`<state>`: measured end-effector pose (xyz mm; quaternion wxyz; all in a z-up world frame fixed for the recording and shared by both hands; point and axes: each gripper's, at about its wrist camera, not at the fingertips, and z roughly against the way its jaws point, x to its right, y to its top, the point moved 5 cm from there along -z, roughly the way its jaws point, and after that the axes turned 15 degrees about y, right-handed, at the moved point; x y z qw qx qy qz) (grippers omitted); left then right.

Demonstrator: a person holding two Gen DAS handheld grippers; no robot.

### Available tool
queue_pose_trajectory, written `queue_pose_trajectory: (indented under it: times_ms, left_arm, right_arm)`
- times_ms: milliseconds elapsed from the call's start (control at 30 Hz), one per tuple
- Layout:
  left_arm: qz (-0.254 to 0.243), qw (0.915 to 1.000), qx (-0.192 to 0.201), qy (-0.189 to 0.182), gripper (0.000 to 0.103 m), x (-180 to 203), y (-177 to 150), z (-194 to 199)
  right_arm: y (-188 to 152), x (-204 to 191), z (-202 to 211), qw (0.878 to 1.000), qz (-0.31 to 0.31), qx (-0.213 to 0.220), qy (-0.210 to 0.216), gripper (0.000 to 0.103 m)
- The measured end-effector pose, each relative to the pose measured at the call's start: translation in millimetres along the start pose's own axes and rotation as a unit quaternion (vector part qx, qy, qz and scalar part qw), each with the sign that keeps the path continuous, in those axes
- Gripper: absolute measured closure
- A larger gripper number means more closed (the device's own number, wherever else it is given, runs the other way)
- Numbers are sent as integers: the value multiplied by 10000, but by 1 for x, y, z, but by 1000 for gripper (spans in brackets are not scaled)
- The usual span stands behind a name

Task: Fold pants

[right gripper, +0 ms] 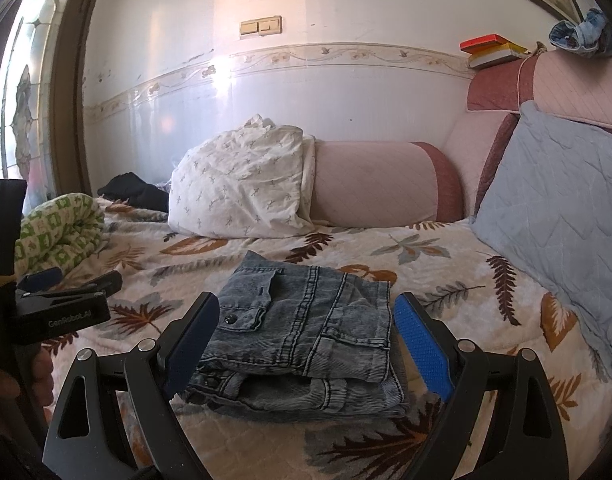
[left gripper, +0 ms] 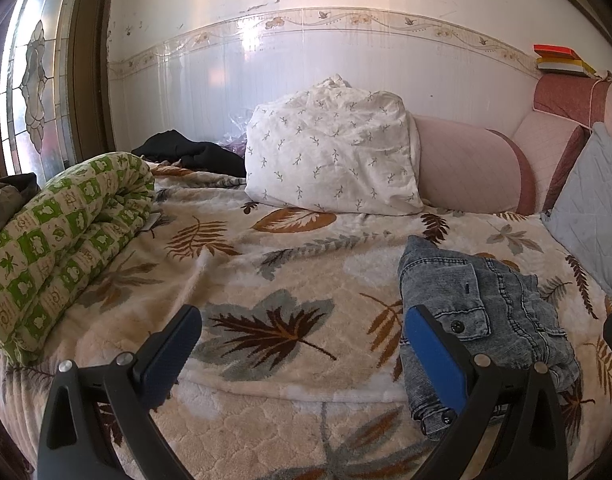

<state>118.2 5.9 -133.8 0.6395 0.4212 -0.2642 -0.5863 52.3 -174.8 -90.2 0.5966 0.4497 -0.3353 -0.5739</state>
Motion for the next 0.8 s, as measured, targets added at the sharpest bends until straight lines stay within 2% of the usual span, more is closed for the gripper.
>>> queue_pose_trajectory:
  times_ms: [567,800]
  left_arm:
    - [4,10000,13,-11,0,1,0,1]
    - [-51,9999,164,-16,0,5,0,6]
  right_arm:
    - [1,-2,0,10000,24,0,18,13]
    - [1,-2,0,10000,24,-1,14,13]
